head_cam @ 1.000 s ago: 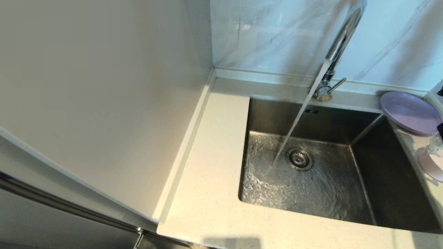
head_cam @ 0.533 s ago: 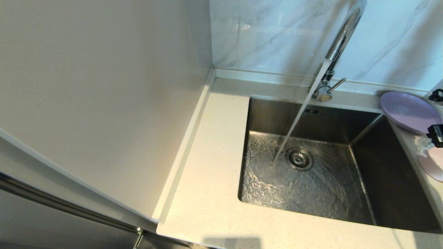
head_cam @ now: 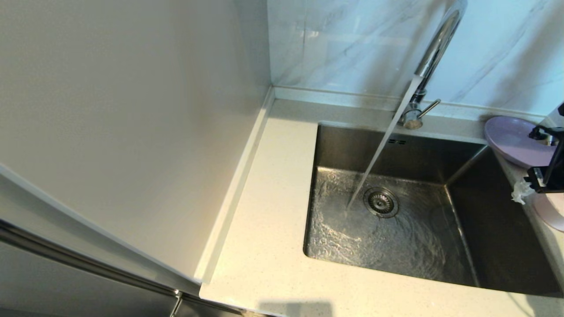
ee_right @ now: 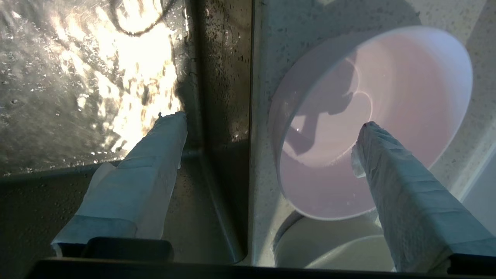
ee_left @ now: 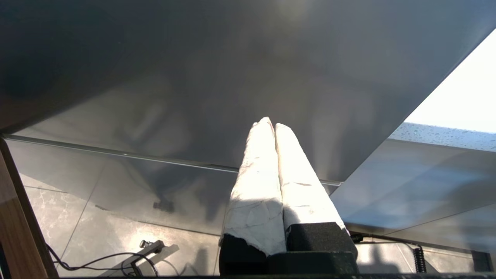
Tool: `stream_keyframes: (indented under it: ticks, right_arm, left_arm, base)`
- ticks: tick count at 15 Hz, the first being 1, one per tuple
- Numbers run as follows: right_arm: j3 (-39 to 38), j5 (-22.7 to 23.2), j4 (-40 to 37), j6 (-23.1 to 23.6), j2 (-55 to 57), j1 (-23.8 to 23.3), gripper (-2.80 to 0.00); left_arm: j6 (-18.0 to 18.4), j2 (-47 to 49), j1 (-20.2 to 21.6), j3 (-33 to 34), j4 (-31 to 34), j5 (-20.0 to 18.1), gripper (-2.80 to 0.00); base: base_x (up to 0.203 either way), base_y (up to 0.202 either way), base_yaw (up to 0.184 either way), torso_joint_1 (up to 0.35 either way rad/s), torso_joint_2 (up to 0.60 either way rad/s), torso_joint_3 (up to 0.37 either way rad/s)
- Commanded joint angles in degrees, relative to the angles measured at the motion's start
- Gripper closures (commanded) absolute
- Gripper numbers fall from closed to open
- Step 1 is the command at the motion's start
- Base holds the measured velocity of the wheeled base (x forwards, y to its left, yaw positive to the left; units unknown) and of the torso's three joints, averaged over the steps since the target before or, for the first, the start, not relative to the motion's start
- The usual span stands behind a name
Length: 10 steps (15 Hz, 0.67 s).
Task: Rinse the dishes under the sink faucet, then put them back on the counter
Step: Pick up the bowl
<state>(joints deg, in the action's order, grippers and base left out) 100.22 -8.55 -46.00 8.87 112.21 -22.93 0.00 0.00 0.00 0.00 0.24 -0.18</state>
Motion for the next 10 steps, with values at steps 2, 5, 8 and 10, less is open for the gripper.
stream_keyframes:
  ticks: [2,5,8,10]
  right_arm:
    - [0.33,-0.04,-0.21,0.11,1.52,-0.01,-2.8]
    - [1.2,0.03,-0.15,0.18,2.22,-0.01,-2.8]
    - [2.55,0.03,-0.15,0.18,3.39,-0.47,-2.8]
    - [3.23,0.03,-0.15,0.18,4.03,-0.62,-2.8]
  left_arm:
    - [0.0,0.0,0.0,0.0,0.02,0.01,0.0]
    - [0.0,0.0,0.0,0.0,0.02,-0.08,0.0]
    - [0.0,0.0,0.0,0.0,0.02,-0.03,0.0]
    - [0.0,0.0,0.0,0.0,0.02,-0.01,0.0]
  base:
    - [0.0,0.0,0.0,0.0,0.0,0.0]
    - [0.0,0.0,0.0,0.0,0.0,0.0]
    - [0.0,0.0,0.0,0.0,0.0,0.0]
    - [0.0,0.0,0.0,0.0,0.0,0.0]
